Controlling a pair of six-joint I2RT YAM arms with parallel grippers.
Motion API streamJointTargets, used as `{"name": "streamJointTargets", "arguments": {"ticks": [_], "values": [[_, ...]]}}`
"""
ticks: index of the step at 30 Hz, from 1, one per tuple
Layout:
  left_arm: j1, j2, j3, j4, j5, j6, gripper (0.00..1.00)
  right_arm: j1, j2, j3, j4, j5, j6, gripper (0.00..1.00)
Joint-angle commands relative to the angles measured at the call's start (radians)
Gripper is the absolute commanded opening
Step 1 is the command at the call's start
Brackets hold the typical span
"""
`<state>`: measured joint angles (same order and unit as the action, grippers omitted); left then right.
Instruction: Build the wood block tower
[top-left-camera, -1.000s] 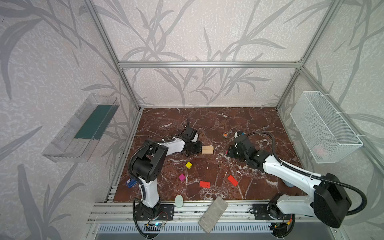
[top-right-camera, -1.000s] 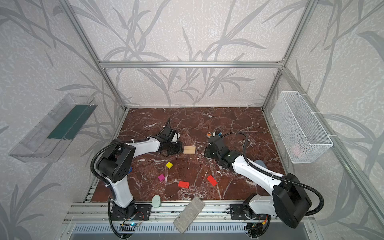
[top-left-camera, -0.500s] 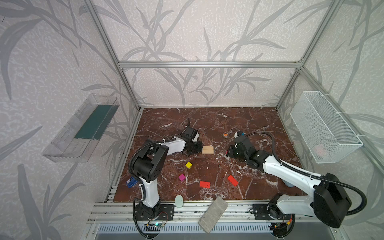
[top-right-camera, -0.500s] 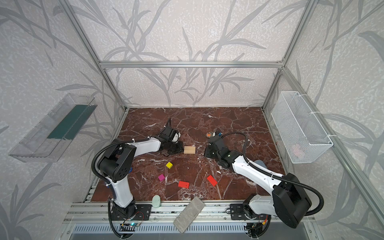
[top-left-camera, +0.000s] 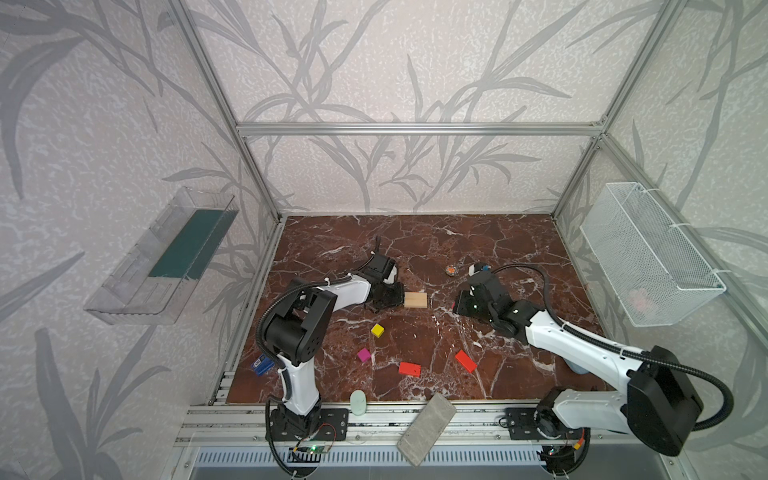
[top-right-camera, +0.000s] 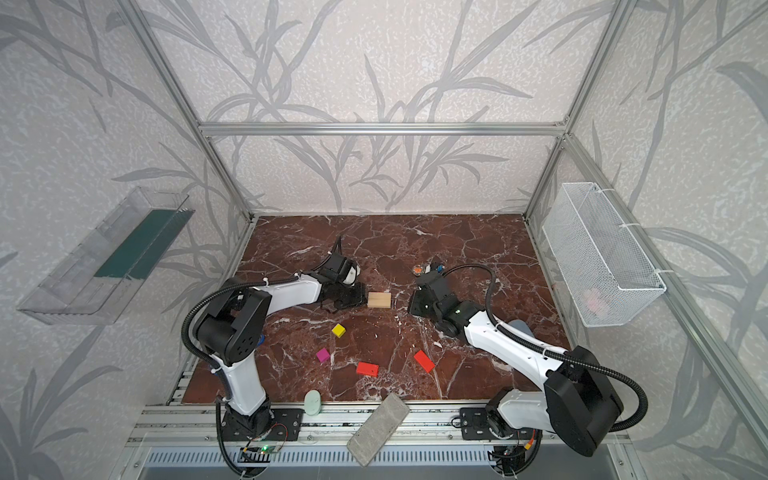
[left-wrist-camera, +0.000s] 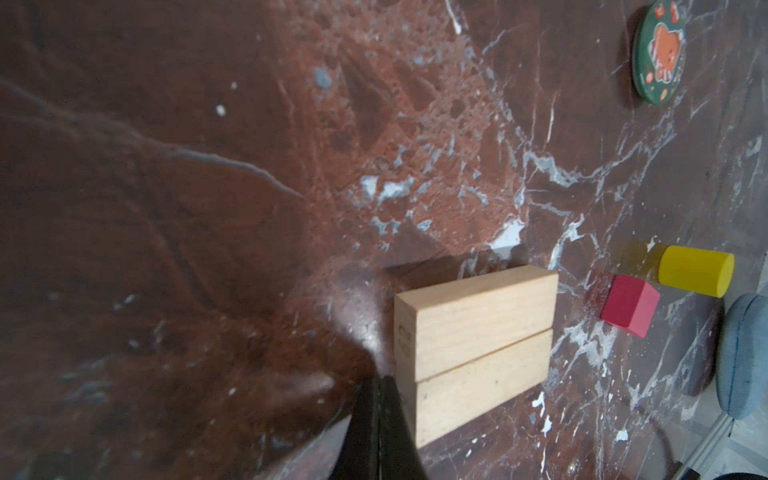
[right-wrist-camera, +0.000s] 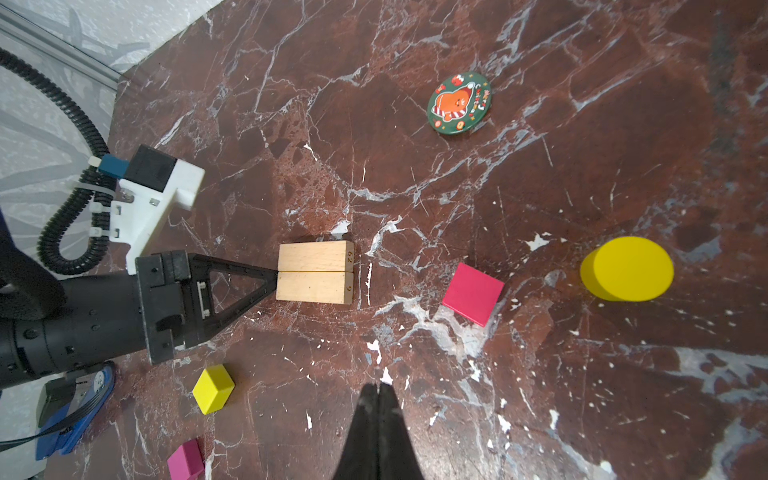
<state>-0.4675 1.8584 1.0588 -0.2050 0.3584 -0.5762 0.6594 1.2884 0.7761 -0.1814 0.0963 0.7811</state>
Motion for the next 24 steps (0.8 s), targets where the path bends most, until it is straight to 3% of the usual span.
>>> {"name": "streamJointTargets", "arguments": {"ticks": [1, 12, 21, 24], "values": [[-0.003, -0.054, 0.001, -0.075, -0.053, 0.017, 0.0, -0.003, -0.021, 0.014, -0.051, -0.018, -0.024, 0.0], [-0.002, -0.25, 0.019, -0.151, -0.069, 0.089, 0.0, 0.006, -0.048, 0.131, -0.42, -0.086, -0.217, 0.01], [-0.002, -0.439, 0.003, -0.179, -0.068, 0.126, 0.0, 0.08, -0.057, 0.127, -0.655, -0.108, -0.301, 0.33], [-0.002, -0.493, -0.014, -0.188, -0.075, 0.126, 0.0, 0.116, -0.049, 0.101, -0.673, -0.105, -0.301, 0.49]]}}
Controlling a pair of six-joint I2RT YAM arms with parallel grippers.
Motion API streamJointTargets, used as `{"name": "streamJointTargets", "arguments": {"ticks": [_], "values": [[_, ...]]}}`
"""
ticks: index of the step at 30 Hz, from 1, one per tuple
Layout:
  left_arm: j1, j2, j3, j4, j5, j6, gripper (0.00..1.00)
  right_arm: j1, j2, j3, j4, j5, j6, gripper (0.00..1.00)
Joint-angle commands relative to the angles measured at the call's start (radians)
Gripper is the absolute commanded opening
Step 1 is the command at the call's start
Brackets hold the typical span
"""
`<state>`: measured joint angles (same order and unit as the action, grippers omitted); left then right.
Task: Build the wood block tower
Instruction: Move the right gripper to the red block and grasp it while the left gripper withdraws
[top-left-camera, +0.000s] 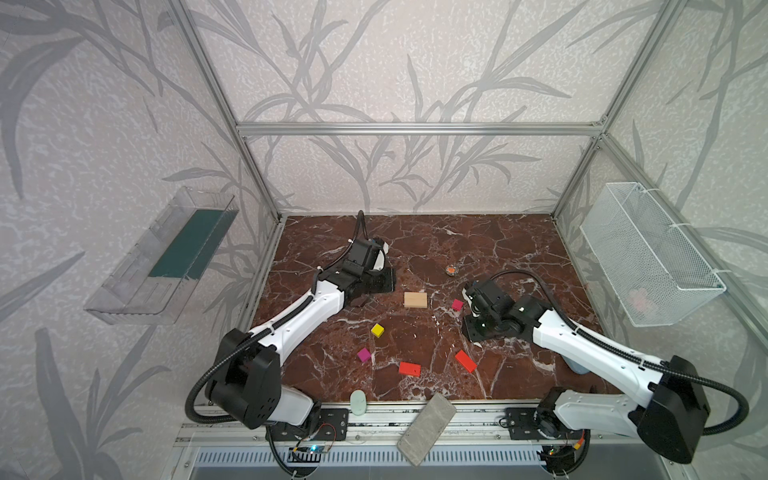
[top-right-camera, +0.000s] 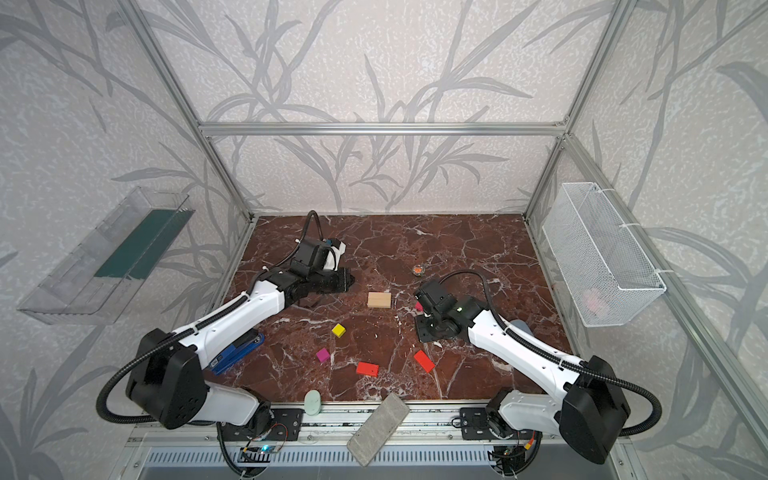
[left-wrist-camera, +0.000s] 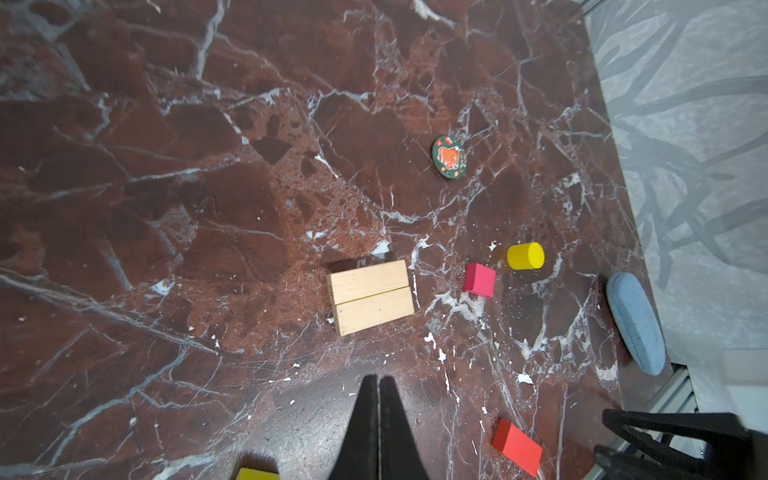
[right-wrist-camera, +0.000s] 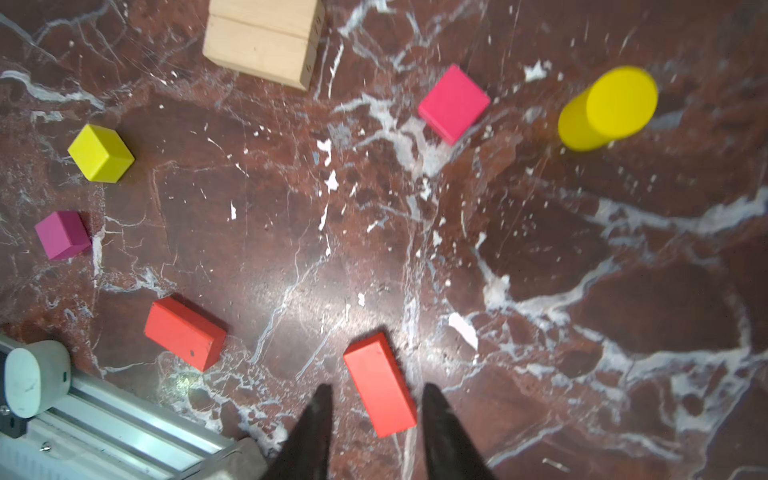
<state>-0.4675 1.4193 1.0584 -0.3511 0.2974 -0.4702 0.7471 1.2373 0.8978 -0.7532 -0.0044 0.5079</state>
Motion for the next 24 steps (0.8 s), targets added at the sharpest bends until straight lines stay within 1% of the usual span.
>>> {"name": "streamJointTargets", "arguments": {"ticks": [1, 5, 8, 14, 21, 24], "values": [[-0.002, -0.067, -0.022, -0.037, -0.014, 0.014, 0.0, 0.034, 0.007, -0.027, -0.101, -0.007, -0.03, 0.53], [-0.005, -0.13, -0.068, -0.009, 0.008, -0.02, 0.0, 0.064, 0.047, -0.039, -0.1, -0.021, -0.04, 0.68], [-0.005, -0.173, -0.101, 0.002, -0.001, -0.031, 0.0, 0.095, 0.09, -0.037, -0.093, -0.019, -0.048, 0.73], [-0.005, -0.241, -0.144, 0.017, -0.04, -0.036, 0.0, 0.116, 0.176, -0.038, -0.081, -0.001, -0.061, 0.75], [-0.006, -0.249, -0.147, 0.009, -0.037, -0.036, 0.01, 0.125, 0.244, -0.055, -0.029, -0.02, -0.062, 0.75], [-0.007, -0.25, -0.147, 0.005, -0.034, -0.036, 0.01, 0.129, 0.268, -0.061, -0.012, -0.028, -0.059, 0.72]]}}
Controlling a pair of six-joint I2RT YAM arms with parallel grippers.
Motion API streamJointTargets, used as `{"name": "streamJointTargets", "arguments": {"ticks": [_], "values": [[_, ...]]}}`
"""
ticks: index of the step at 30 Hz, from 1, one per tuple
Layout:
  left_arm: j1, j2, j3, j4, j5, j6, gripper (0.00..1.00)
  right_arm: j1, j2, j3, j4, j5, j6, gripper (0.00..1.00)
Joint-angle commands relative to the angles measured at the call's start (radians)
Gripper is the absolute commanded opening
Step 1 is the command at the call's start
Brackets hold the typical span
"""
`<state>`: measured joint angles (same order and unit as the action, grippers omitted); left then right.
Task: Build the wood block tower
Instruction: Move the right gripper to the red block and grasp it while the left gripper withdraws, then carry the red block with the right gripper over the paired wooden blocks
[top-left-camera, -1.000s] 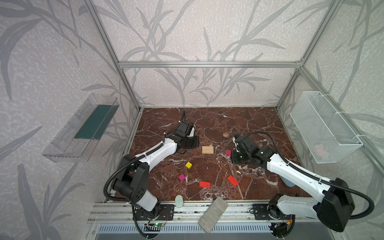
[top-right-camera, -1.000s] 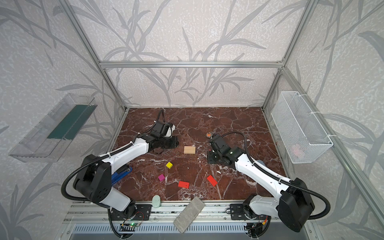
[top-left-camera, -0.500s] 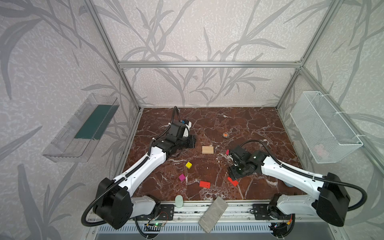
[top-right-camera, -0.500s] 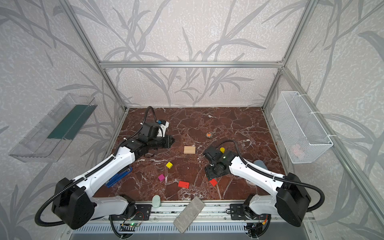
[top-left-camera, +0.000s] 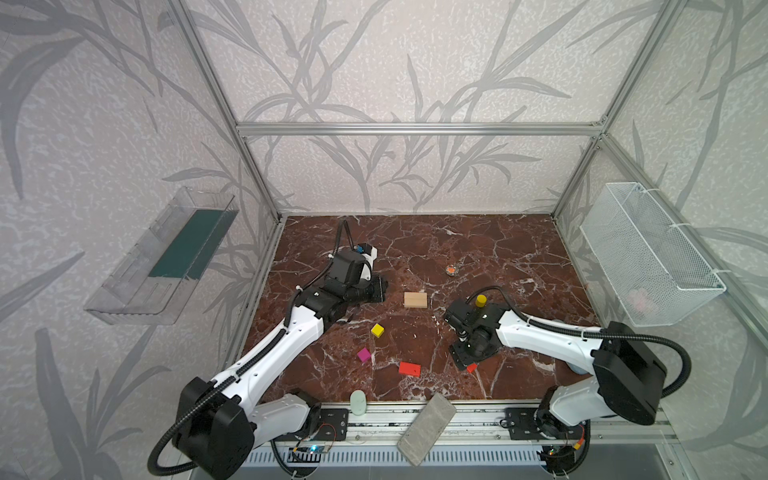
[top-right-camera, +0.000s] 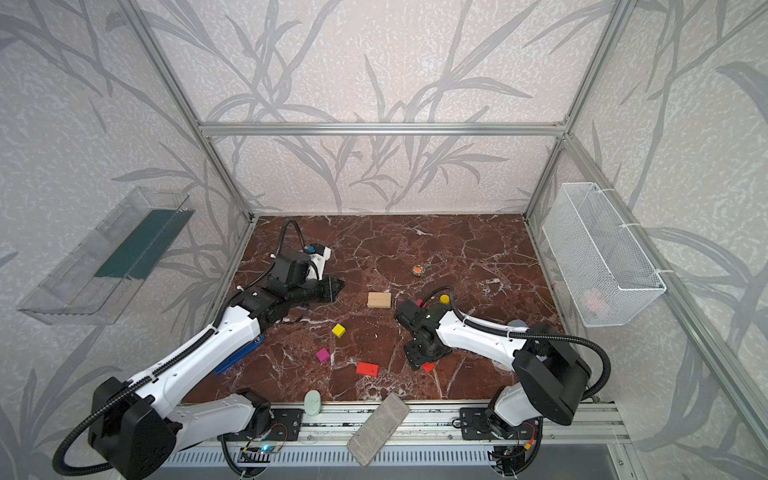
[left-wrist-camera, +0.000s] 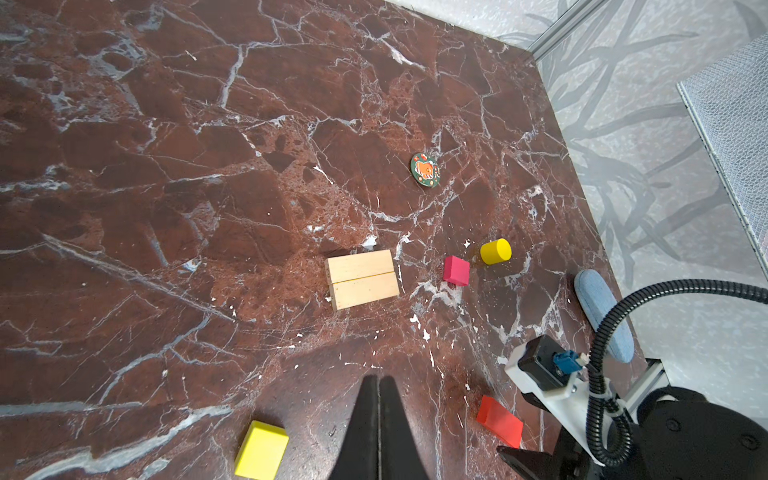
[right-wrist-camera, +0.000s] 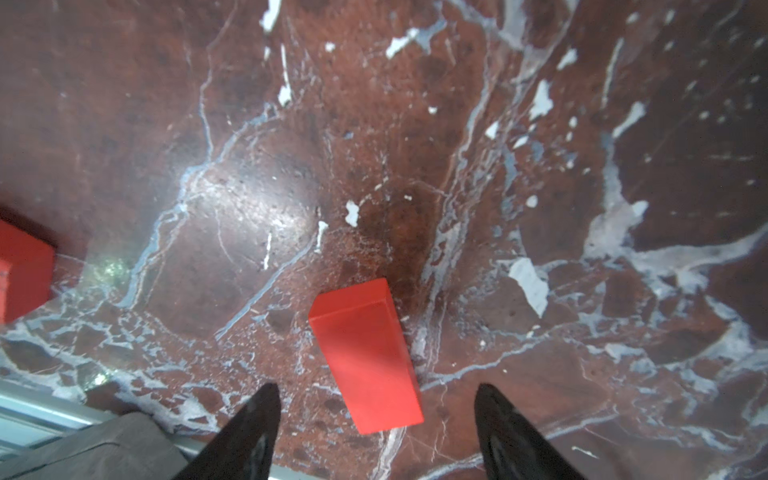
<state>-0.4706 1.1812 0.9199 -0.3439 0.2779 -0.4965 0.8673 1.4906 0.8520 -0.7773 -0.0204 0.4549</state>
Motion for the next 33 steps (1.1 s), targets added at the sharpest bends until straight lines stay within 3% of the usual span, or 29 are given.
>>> {"name": "streamJointTargets", "arguments": {"ticks": [1, 12, 17, 24, 30, 33], "values": [[-0.004, -0.014, -0.008, -0.004, -0.016, -0.008, 0.0, 0.011, 0.022, -0.017, 0.017, -0.013, -0.003, 0.7], [-0.004, -0.015, -0.011, -0.01, -0.022, -0.001, 0.0, 0.034, 0.046, -0.03, 0.033, -0.009, 0.029, 0.41], [-0.004, -0.017, -0.014, -0.01, -0.024, -0.001, 0.01, 0.045, 0.056, -0.029, 0.033, -0.004, 0.043, 0.36], [-0.004, -0.025, -0.017, -0.009, -0.025, -0.001, 0.0, 0.059, 0.071, -0.025, 0.033, 0.007, 0.06, 0.36], [-0.003, -0.029, -0.018, -0.007, -0.027, -0.001, 0.01, 0.065, 0.057, -0.006, 0.002, 0.035, 0.077, 0.14], [-0.004, -0.035, -0.02, -0.005, -0.031, 0.001, 0.01, 0.066, 0.03, 0.024, -0.026, 0.05, 0.084, 0.09]]}}
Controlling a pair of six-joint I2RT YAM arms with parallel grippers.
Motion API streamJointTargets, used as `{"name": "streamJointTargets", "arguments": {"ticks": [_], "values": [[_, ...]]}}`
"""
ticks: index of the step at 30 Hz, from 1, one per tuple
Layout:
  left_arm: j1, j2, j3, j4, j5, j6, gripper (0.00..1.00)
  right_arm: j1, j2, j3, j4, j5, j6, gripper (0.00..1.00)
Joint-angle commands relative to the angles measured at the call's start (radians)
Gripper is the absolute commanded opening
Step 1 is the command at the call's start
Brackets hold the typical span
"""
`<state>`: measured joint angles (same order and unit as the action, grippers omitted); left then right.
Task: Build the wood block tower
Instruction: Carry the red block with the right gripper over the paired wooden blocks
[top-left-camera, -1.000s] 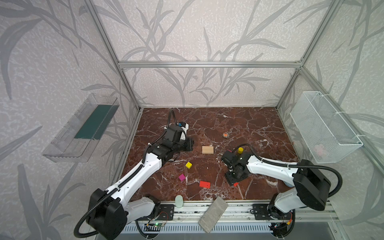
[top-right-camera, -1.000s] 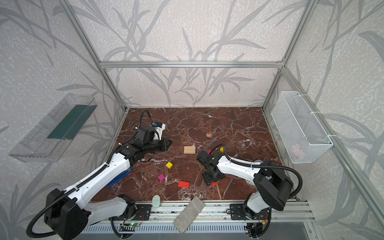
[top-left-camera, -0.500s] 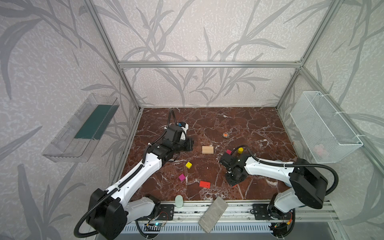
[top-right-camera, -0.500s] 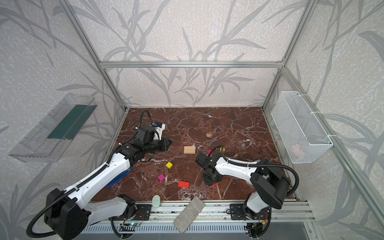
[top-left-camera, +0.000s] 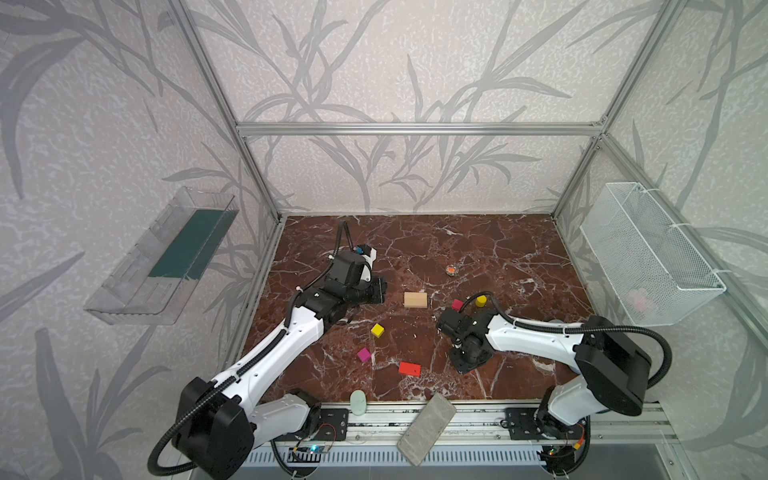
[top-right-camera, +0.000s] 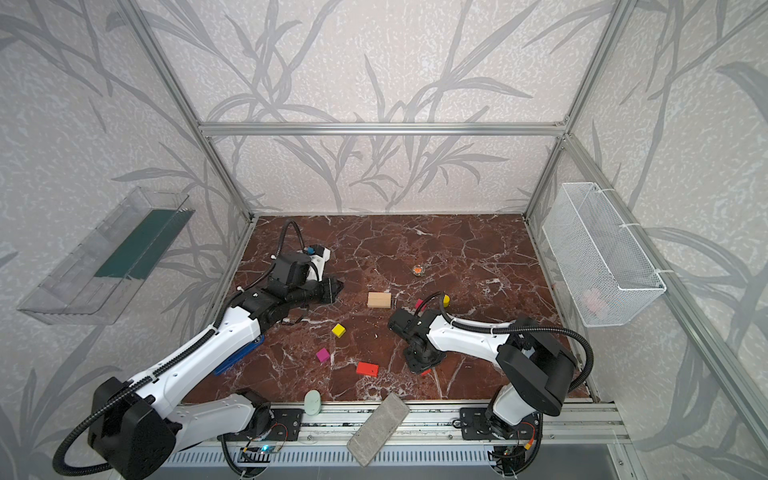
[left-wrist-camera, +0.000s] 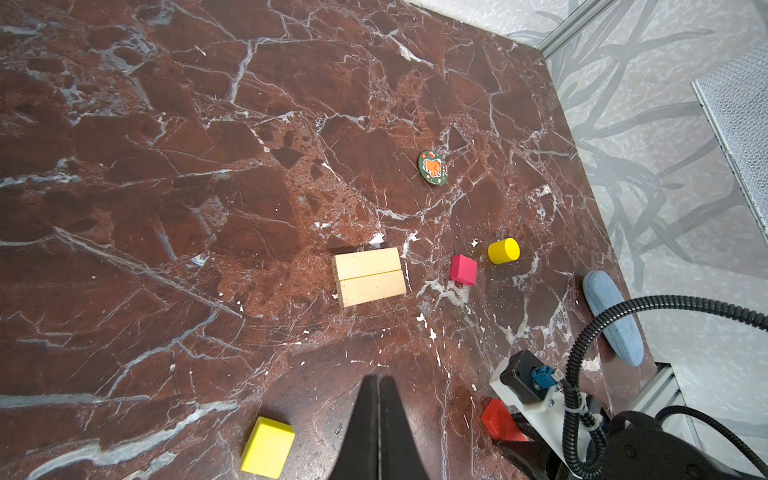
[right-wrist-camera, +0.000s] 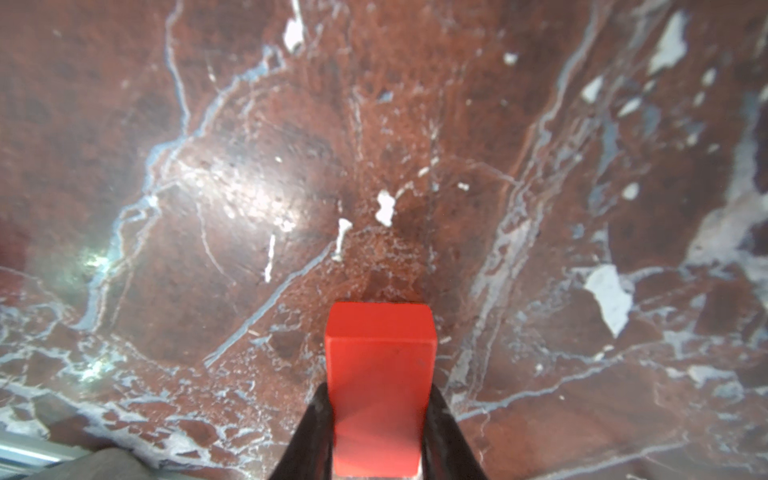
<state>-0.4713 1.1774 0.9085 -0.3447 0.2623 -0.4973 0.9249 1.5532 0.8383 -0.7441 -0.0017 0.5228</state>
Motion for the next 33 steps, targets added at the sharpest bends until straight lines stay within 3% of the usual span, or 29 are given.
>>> {"name": "streamJointTargets", "arguments": {"ticks": [1, 4, 8, 19, 33], "values": [[-0.003, -0.034, -0.01, -0.004, -0.018, 0.002, 0.01, 0.008, -0.041, 0.049, -0.065, 0.036, 0.02, 0.07], [-0.003, -0.038, -0.019, 0.005, -0.025, 0.005, 0.01, 0.008, -0.058, 0.095, -0.065, 0.052, 0.032, 0.01], [-0.001, -0.034, -0.033, 0.008, -0.055, 0.016, 0.01, 0.005, -0.031, 0.166, -0.032, 0.079, 0.042, 0.0], [0.001, -0.047, -0.058, 0.011, -0.089, 0.031, 0.01, -0.046, 0.28, 0.587, -0.127, 0.118, 0.043, 0.0], [0.013, -0.111, -0.071, -0.013, -0.144, 0.06, 0.01, -0.141, 0.475, 0.805, -0.148, 0.058, 0.146, 0.0]]}}
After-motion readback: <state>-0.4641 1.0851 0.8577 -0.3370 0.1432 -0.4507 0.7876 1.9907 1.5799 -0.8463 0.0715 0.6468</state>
